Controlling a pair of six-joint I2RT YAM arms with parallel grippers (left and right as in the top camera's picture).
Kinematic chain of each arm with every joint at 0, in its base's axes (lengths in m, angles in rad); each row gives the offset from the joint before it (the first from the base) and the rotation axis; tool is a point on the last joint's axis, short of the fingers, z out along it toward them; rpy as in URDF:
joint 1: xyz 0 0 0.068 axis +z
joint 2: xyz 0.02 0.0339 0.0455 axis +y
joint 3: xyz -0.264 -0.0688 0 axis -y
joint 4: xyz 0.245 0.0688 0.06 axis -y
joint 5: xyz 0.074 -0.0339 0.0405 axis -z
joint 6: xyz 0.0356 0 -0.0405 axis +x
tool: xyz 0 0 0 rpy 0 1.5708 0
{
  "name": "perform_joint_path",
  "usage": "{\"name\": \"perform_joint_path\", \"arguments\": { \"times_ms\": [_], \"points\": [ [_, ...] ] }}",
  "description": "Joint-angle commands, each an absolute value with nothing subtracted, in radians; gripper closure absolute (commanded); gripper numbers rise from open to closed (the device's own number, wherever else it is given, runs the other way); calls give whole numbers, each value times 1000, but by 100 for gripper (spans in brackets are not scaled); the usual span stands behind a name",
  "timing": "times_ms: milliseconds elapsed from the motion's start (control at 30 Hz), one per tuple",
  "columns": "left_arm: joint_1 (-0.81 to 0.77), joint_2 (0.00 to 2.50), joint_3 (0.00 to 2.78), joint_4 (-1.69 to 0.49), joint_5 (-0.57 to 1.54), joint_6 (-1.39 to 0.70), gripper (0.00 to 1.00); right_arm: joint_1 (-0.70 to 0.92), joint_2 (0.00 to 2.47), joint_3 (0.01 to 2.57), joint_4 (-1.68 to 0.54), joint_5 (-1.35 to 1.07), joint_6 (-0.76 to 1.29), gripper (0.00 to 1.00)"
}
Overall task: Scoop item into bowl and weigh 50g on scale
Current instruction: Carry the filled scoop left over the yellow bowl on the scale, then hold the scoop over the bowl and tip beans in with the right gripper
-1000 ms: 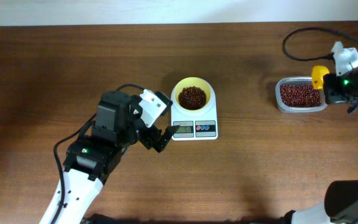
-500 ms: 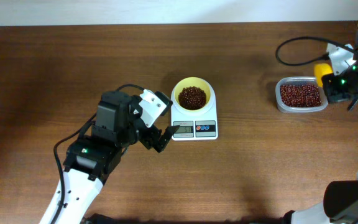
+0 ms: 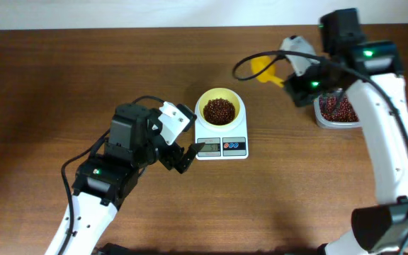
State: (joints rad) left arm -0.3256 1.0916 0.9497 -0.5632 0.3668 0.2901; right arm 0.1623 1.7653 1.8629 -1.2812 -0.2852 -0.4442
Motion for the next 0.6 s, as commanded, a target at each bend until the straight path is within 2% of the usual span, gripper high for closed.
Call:
{"name": "perform_joint_path", "arguments": {
  "times_ms": [0,233,567],
  "points": [
    [-320,1094,945,-561,371,277,1,239,1820,1879,-1274,-348,-437,96],
    [-320,1094,945,-561,371,277,1,350,1916,1872,-1274,-348,-433,96],
    [-320,1094,945,-561,371,277,1,354,1991,1863,-1234,-302,-429,96]
  ]
}}
